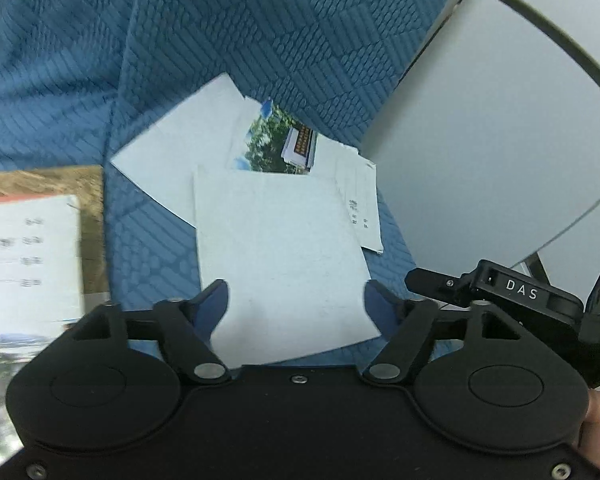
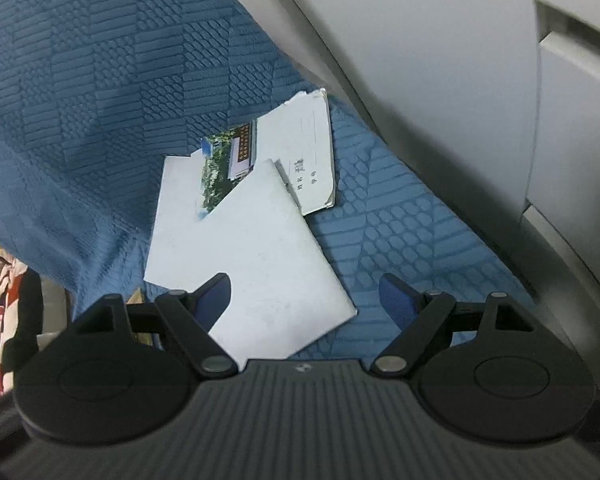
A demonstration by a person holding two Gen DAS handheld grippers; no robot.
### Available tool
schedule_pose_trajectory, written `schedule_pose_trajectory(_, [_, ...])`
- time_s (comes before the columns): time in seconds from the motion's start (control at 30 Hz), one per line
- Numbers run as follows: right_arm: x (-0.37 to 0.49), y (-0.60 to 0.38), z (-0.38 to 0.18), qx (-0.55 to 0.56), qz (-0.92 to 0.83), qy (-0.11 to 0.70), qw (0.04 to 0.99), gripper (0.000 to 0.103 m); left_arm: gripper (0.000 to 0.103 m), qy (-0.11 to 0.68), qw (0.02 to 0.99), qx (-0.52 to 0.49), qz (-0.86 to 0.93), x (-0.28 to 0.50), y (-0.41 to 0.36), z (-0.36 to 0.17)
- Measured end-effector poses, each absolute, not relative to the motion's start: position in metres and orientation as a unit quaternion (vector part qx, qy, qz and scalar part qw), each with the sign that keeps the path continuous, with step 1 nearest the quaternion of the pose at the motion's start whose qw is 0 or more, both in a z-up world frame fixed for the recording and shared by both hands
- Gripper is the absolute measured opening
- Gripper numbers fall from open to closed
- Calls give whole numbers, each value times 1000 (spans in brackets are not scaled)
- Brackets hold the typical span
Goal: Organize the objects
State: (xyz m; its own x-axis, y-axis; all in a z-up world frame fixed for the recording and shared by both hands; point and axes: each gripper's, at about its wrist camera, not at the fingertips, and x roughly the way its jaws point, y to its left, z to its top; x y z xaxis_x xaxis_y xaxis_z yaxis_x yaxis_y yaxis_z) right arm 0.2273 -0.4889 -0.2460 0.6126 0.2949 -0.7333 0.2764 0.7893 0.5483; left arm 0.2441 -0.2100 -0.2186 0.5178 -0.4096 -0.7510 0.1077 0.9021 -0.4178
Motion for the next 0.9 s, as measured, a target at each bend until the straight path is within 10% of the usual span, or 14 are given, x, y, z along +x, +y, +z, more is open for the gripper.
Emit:
schedule_pose_trajectory(0.37, [258, -482, -268, 324, 14, 482, 814, 73, 24, 492, 849, -152, -117, 256, -210, -268])
schedule_pose_trajectory(0.9, [250, -479, -278, 390, 21, 475, 789, 73, 23, 502, 834, -184, -136, 250, -198, -284])
